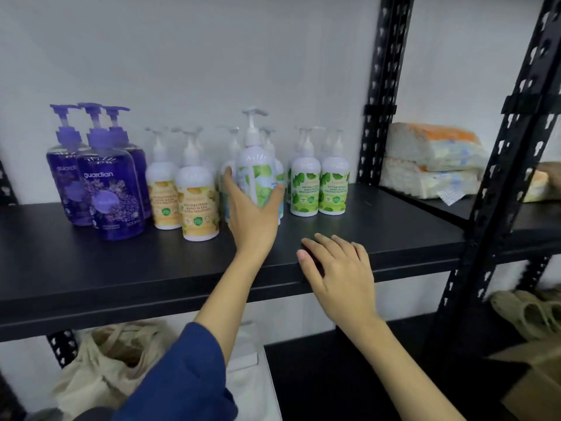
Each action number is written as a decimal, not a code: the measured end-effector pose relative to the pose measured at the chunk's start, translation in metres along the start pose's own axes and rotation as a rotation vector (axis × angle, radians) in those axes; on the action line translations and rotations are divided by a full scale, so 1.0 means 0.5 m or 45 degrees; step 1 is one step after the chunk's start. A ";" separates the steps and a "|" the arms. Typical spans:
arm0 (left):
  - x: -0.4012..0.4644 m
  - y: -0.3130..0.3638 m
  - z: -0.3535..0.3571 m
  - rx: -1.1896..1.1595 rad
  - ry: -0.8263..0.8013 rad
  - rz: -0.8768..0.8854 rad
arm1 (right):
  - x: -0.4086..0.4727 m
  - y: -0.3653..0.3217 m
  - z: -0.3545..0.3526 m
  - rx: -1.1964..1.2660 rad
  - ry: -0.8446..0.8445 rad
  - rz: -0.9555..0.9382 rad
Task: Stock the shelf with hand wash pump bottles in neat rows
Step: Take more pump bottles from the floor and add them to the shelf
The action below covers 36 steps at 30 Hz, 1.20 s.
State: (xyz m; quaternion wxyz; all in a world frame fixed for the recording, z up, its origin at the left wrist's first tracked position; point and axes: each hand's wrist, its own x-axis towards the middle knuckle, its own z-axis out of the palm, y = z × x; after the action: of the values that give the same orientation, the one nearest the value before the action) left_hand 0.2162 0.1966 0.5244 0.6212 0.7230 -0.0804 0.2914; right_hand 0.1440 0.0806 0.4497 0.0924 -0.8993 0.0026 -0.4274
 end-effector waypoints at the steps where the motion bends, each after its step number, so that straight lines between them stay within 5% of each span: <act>1: 0.007 -0.007 0.015 0.050 -0.032 -0.059 | -0.001 0.001 0.003 0.019 0.026 0.000; 4: 0.025 -0.029 0.035 0.188 -0.139 -0.253 | -0.002 0.006 0.010 0.072 0.066 -0.010; 10: 0.036 -0.054 0.023 -0.072 -0.347 -0.250 | 0.001 0.008 0.020 0.120 0.134 0.008; 18: 0.012 -0.028 0.021 0.249 -0.125 0.113 | -0.001 0.008 0.021 0.126 0.160 0.009; 25: 0.016 -0.034 0.013 -0.006 -0.256 0.010 | -0.003 0.008 0.025 0.132 0.176 0.019; 30: 0.006 -0.015 0.018 0.276 -0.058 0.184 | -0.004 0.007 0.027 0.126 0.190 0.019; 36: 0.008 -0.026 0.016 0.194 -0.133 0.185 | -0.005 0.007 0.028 0.131 0.208 0.022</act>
State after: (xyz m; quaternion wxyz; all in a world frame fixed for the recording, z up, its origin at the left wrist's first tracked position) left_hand 0.2282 0.1929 0.5147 0.5367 0.7745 -0.1424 0.3030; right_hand 0.1533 0.0795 0.4386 0.1417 -0.8555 -0.0041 -0.4980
